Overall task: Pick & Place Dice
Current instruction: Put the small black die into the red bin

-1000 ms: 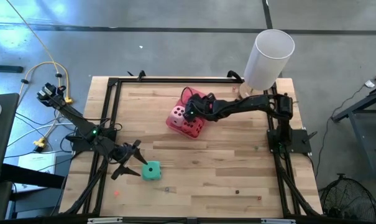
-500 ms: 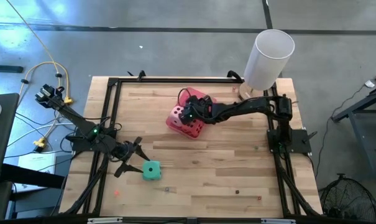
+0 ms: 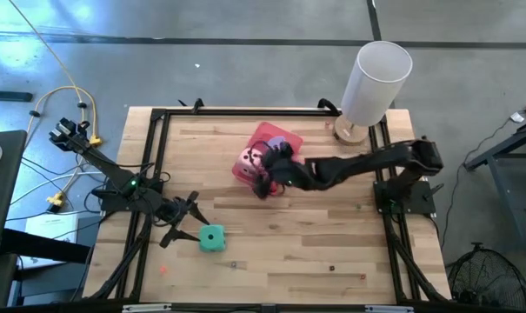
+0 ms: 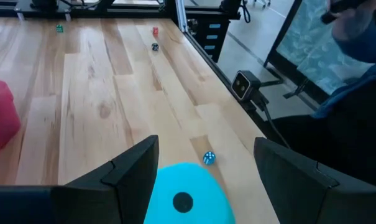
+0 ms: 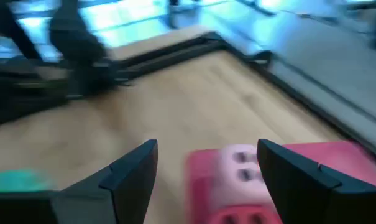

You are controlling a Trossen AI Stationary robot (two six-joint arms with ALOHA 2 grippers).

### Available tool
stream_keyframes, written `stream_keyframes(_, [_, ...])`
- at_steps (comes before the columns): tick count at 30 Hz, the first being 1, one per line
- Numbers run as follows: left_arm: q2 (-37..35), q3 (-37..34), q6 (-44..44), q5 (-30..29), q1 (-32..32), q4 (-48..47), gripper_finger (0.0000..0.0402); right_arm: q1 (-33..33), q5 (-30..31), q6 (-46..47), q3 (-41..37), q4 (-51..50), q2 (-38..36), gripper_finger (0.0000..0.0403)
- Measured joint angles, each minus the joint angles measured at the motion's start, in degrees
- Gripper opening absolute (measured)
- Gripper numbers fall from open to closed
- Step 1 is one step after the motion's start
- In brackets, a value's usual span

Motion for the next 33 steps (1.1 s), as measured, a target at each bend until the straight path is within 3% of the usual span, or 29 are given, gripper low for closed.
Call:
stream_keyframes(4, [0.25,0.00,0.25,0.05,-0.04,-0.36,0.0257,5.63,-3.56,4.89,-0.09,-8.75,-3.02,0.0267])
stream_keyframes(8, [0.65,0.00,2.99,0.07,-0.02,0.64,0.0257,10.91,-7.15,8.78,-0.10,-11.53,-3.49,0.0267])
stream_keyframes(11, [0.87,0.00,4.96,0.81,-0.03,1.23,0.0257,15.15,-9.32,7.33,-0.06,-7.71,-3.66,0.0266])
stream_keyframes(14, [1.08,0.00,6.27,0.88,0.02,1.34,0.0257,20.62,-7.09,0.40,-0.04,2.57,-3.60,0.0257])
stream_keyframes(19, [1.48,0.00,9.26,0.84,0.35,1.59,0.0257,28.12,1.80,-11.60,0.03,16.11,-3.23,0.0235])
stream_keyframes(24, [1.49,0.00,9.18,0.83,0.98,1.73,0.0257,32.20,4.86,-14.83,2.46,15.43,-3.05,0.0216])
stream_keyframes(28, [1.49,0.00,6.73,0.79,1.16,2.01,0.0257,33.37,4.92,-9.11,8.11,6.05,-1.76,0.0206])
stream_keyframes(33, [1.49,0.00,5.59,0.61,1.14,3.04,0.0257,33.17,1.79,12.64,13.51,-12.71,-1.31,0.0193])
